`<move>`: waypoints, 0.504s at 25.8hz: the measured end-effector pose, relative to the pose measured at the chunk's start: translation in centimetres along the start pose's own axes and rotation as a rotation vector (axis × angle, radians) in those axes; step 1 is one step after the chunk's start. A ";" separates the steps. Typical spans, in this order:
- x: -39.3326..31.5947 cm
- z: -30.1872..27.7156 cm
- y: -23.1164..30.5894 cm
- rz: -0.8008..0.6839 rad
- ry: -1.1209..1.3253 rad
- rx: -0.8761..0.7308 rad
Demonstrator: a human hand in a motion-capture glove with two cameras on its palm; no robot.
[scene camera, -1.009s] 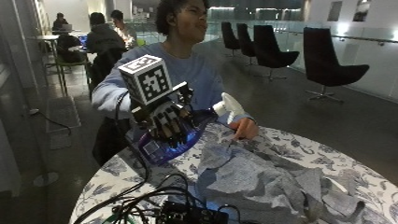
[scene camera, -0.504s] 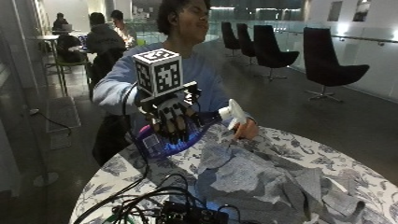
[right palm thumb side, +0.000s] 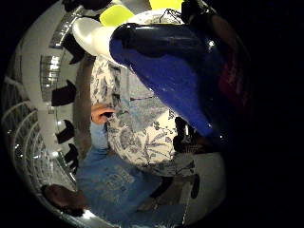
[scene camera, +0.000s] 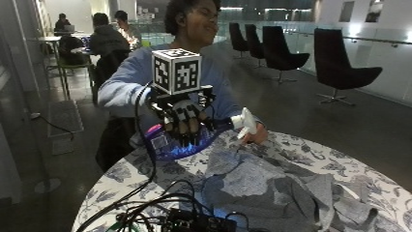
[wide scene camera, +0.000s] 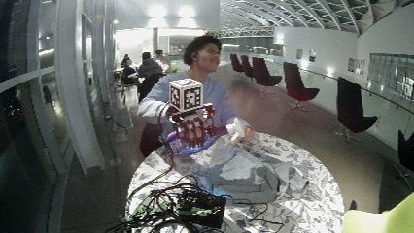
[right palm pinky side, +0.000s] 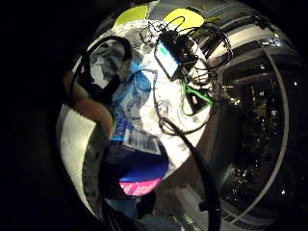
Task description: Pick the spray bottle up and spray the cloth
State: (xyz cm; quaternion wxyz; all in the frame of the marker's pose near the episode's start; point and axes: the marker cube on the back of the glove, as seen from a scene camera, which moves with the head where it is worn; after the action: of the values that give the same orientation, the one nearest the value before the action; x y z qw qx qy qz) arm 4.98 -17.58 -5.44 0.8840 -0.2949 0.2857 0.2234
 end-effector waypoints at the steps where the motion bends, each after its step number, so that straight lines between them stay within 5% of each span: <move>1: -0.1 0.0 0.0 0.000 0.001 -0.004; 13: -1.2 -0.2 -0.2 0.002 0.045 -0.006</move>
State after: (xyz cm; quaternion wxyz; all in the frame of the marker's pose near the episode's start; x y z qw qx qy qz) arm 4.18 -18.14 -4.72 0.8762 -0.3024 0.3050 0.2186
